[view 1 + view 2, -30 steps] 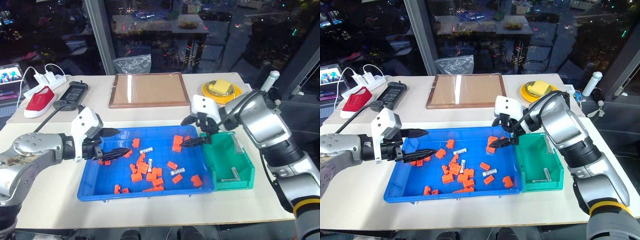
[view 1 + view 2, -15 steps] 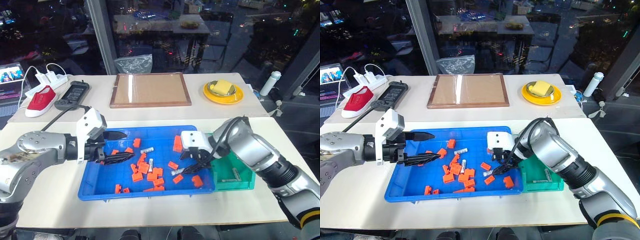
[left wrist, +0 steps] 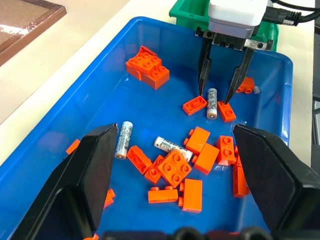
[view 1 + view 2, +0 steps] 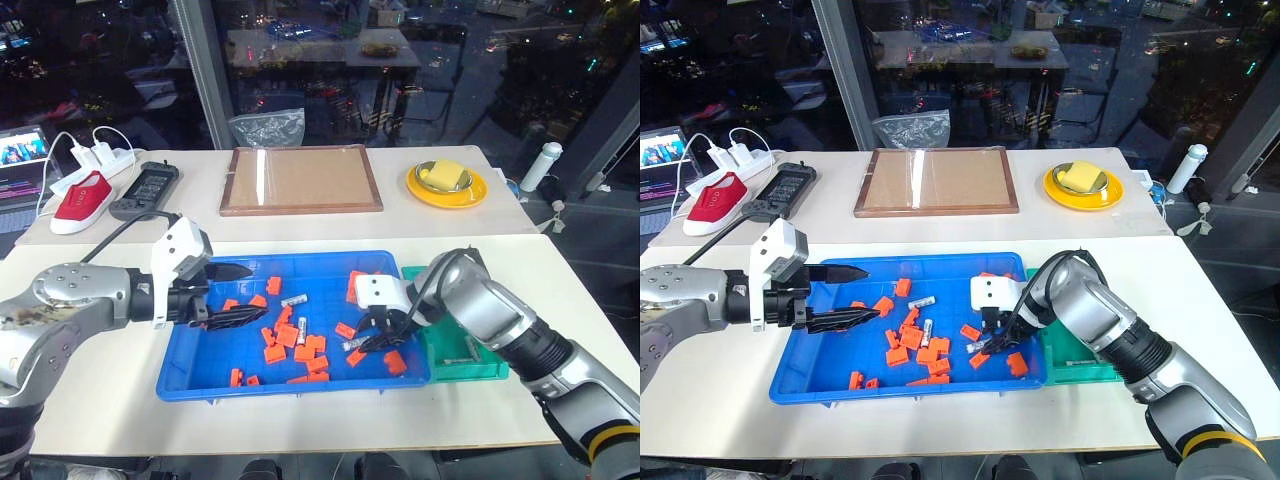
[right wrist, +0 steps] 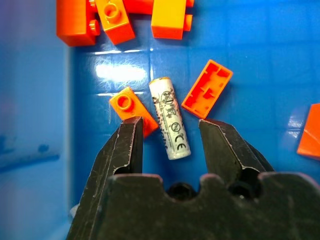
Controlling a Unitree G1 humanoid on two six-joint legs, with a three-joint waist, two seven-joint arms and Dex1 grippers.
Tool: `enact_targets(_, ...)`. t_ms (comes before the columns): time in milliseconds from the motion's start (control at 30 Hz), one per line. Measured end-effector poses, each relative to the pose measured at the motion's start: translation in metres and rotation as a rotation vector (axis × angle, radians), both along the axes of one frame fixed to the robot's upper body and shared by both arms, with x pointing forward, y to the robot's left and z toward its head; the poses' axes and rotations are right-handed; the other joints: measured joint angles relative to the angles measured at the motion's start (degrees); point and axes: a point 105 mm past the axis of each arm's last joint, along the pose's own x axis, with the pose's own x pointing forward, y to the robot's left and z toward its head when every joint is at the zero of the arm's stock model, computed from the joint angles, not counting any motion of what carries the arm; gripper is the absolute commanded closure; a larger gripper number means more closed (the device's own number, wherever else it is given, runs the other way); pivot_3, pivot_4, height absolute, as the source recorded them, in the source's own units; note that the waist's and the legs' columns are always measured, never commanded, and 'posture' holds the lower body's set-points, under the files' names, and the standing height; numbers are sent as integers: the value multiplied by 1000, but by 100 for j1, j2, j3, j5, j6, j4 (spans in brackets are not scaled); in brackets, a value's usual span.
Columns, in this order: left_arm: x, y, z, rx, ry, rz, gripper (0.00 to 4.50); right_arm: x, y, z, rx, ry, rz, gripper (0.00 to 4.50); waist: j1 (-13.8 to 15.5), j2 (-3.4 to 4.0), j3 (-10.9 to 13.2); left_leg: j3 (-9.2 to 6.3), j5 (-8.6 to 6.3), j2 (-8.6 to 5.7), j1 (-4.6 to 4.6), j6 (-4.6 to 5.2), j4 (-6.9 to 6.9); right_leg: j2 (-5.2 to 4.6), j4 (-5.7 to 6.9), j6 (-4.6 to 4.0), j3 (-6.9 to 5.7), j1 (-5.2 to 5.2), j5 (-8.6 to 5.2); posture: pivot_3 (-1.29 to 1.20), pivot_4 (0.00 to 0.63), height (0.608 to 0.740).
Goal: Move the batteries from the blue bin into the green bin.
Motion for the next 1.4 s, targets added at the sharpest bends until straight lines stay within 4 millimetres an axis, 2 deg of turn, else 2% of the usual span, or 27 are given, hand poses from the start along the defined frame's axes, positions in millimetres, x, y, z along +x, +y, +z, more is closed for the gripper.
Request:
enact_targets(100, 0, 0, 0, 1, -3, -1, 549, 3, 2, 2, 6, -40, 2, 4472, 1, -13, -8, 0, 0, 0, 7, 0, 0, 0, 1, 0, 0, 5, 0, 0, 150, 740)
enact_targets(333, 0, 0, 0, 2, -5, -1, 549, 1, -5, 6, -8, -42, -16, 4472, 10, -14, -9, 0, 0, -1, -2, 0, 1, -1, 0, 0, 0, 1, 0, 0, 150, 740)
enact_targets(533, 2, -1, 3, -2, -26, -10, 549, -2, -9, 26, 44, -42, -37, 4472, 3, -15, -8, 0, 0, 0, -2, 0, 2, 1, 0, 0, 0, -2, 0, 0, 150, 740)
enact_targets(633, 3, -3, 3, -1, -30, -17, 549, -1, -10, 28, 49, -46, -55, 3729, 1, -15, -8, 1, 0, 0, -2, 0, 1, 0, 0, 0, 1, -2, 0, 0, 150, 740)
enact_targets(800, 4, -4, -3, 5, -7, -26, 549, 1, -10, 24, 46, -56, -73, 2035, 3, -15, -8, 0, 0, 0, -4, 0, 1, 0, 0, 0, 0, -2, 0, 0, 150, 740)
enact_targets(967, 4, -5, -2, 5, -10, -34, 549, 3, -9, 7, 13, -49, -74, 2035, -2, -15, -8, 1, 0, 0, -3, 0, 1, 0, 0, 0, 1, -2, 0, 0, 150, 740)
enact_targets(1167, 3, -5, -2, 9, -7, -33, 549, 8, -7, 5, -4, -85, -55, 2035, -14, -36, -21, 1, 0, 3, 8, 0, -1, 4, 1, 0, 1, 3, 0, 0, 150, 740)
enact_targets(1267, 3, -5, -2, 13, -8, -33, 549, 10, -6, 2, -22, -101, -50, 2702, -20, -65, -39, 1, 0, 7, 19, 0, -2, 7, 2, 0, 1, 11, 0, 0, 150, 740)
enact_targets(1400, 3, -4, -1, 16, -8, -32, 549, 12, -6, 1, -29, -108, -51, 4086, -20, -78, -47, 2, 0, 7, 30, 0, -1, 8, 2, 0, 2, 21, -1, 0, 150, 740)
